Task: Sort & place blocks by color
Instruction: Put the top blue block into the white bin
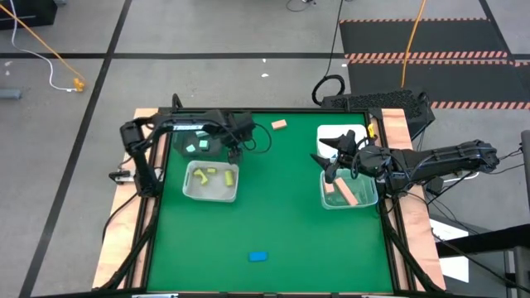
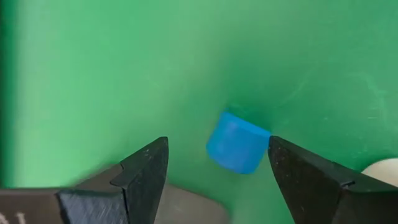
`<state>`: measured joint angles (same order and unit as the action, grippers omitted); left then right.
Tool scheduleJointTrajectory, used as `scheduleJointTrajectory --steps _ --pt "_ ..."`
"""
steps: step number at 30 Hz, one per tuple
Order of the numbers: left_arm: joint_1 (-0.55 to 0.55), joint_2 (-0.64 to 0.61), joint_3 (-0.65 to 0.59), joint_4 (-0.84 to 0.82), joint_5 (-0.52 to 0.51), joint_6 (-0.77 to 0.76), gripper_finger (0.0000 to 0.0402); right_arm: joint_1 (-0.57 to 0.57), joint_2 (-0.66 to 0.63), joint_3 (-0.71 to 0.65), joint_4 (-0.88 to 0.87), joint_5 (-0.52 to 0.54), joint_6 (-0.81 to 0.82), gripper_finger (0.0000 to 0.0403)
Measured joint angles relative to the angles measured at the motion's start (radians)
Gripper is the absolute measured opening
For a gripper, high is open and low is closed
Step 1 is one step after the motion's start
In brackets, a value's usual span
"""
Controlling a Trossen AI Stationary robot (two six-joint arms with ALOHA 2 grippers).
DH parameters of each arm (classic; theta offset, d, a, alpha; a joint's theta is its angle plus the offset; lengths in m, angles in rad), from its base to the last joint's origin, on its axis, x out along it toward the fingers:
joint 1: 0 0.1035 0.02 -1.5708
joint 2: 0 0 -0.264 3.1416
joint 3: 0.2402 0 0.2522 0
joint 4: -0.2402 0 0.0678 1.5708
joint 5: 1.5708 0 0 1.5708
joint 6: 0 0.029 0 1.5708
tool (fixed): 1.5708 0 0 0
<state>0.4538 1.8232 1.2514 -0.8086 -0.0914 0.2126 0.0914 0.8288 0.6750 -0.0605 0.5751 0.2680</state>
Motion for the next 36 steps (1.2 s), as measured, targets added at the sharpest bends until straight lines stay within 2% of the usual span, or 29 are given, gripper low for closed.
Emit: scheduleJointTrajectory --steps 5,10,14,17,24,30,33,36 --pt "-0.008 0.061 0.000 -0.024 0.020 -0.165 0.0278 0.000 0.000 0.000 -0.001 0.000 0.000 0.0300" --pt "-0.018 0.073 0.000 -0.052 0.061 -0.370 0.0278 0.000 0.000 0.000 0.000 0.000 0.000 0.0300" --pt "-0.018 0.072 0.000 -0.049 0.062 -0.468 0.0268 0.000 0.000 0.000 0.000 0.000 0.000 0.0300" --pt "-0.015 0.072 0.000 -0.037 0.046 -0.509 0.0234 0.000 0.000 0.000 0.000 0.000 0.000 0.0300" --pt "-0.017 0.066 0.003 0.038 0.037 -0.504 0.0111 0.000 0.000 0.000 0.000 0.000 0.000 0.0300" --pt "-0.036 0.059 0.002 0.046 0.036 -0.502 0.0029 0.000 0.000 0.000 0.000 0.000 0.000 0.0300" --pt "-0.047 0.059 0.002 0.047 0.039 -0.488 0.0006 0.000 0.000 0.000 0.000 0.000 0.000 0.0300" --pt "-0.060 0.059 0.002 0.052 0.049 -0.486 0.0010 0.000 0.000 0.000 0.000 0.000 0.000 0.0300"
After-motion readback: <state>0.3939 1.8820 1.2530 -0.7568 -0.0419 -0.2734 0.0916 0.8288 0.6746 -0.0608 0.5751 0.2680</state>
